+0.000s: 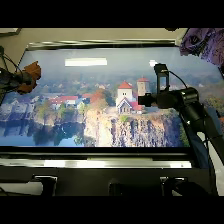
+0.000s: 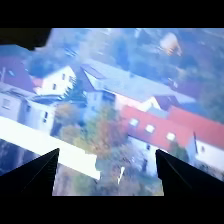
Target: Fold the clothes and pants, and hang the long-sleeved shirts on hangers.
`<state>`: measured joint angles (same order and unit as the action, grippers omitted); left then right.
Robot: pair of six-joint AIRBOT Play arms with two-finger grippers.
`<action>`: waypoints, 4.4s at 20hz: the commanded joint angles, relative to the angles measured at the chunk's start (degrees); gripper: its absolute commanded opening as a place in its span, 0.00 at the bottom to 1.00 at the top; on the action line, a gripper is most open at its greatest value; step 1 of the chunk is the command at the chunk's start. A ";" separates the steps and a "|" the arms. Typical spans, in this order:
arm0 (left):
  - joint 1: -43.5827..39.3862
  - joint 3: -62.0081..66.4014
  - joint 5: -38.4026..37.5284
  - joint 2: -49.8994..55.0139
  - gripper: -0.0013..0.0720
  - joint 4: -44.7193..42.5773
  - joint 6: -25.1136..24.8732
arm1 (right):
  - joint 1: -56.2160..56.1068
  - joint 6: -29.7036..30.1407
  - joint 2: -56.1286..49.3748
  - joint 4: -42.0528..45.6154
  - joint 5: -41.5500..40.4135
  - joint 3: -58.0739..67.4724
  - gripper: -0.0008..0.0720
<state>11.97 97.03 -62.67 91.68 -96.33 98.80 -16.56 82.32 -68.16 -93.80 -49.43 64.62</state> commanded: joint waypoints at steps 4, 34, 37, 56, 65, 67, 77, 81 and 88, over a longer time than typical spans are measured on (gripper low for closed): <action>9.01 25.27 7.65 29.27 1.00 -2.08 2.38 | -0.07 -0.02 -0.04 -0.02 0.02 0.07 0.16; -38.75 -7.06 -9.40 -14.43 0.03 16.90 19.50 | -0.07 -0.02 -0.04 -0.02 0.02 0.07 0.16; -49.92 -9.05 -6.99 -13.42 0.03 16.87 23.34 | -0.07 -0.02 -0.04 -0.02 0.02 0.07 0.16; -19.50 -13.79 -8.28 -19.17 0.74 16.22 8.52 | -0.04 -4.83 -0.61 -1.99 -2.16 0.00 0.16; -9.31 -13.99 -12.13 -16.20 0.89 16.44 6.84 | 0.00 11.63 -23.17 -37.35 2.38 0.07 0.76; -7.96 -13.99 -12.11 -15.61 0.89 16.46 5.44 | -0.02 13.22 -25.16 -40.04 4.57 0.07 0.75; -2.38 -19.85 -6.49 -6.71 0.89 33.94 -6.84 | -0.07 19.26 -24.39 -41.46 6.86 0.66 0.05; -3.45 -23.28 -0.42 2.80 0.89 43.69 -12.72 | -0.07 19.28 -21.49 -40.02 4.26 0.66 0.05; -6.32 -22.53 10.08 10.49 0.27 48.68 -14.91 | -0.07 19.23 -19.69 -39.60 1.92 0.66 0.05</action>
<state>6.68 74.17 -57.67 99.66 -50.19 85.10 -16.58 101.54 -88.84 -133.82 -46.54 65.23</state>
